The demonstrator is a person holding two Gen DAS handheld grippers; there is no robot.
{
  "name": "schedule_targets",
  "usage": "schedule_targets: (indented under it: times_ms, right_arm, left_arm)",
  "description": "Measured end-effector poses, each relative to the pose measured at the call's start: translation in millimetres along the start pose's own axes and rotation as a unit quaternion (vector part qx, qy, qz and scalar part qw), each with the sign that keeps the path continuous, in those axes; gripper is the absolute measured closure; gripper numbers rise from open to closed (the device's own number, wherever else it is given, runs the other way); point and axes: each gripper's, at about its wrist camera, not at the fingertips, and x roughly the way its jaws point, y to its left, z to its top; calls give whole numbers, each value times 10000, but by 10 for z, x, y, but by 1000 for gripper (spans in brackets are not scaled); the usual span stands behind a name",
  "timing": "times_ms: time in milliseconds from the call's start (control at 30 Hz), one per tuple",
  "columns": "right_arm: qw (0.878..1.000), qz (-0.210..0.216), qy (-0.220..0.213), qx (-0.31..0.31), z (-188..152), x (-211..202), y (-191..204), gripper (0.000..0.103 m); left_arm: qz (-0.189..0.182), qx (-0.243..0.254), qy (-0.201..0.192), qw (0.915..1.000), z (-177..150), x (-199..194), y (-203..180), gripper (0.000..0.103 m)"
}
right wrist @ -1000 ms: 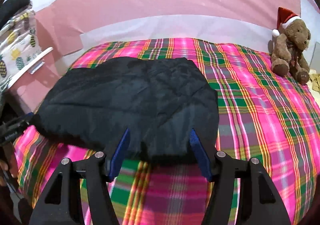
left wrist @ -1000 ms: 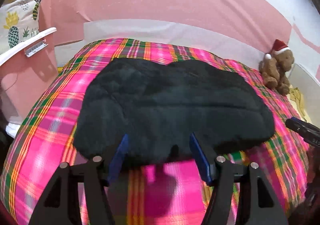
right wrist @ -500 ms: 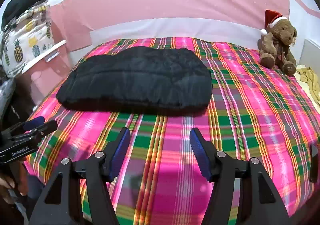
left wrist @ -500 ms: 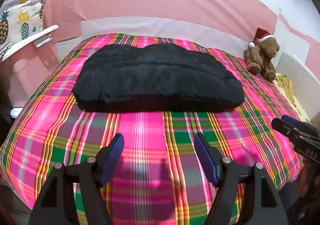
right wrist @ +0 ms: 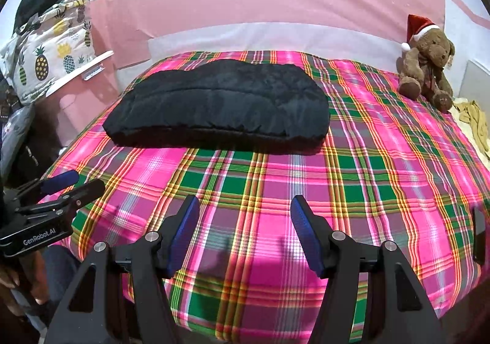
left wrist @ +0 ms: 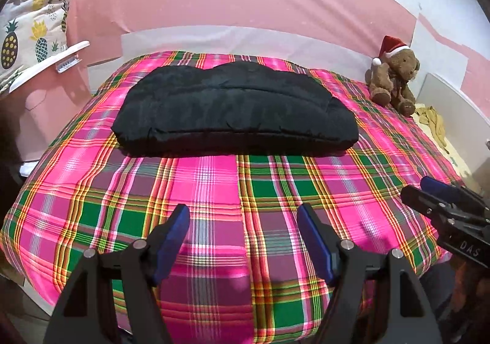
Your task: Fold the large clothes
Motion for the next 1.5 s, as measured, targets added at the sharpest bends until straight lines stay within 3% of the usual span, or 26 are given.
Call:
schedule_targets:
  times_ms: [1500]
  right_arm:
    - [9999,19,109,-23,-35,58,76,41]
  left_arm:
    - [59,-92,-18,9999,-76,-4,-75,26]
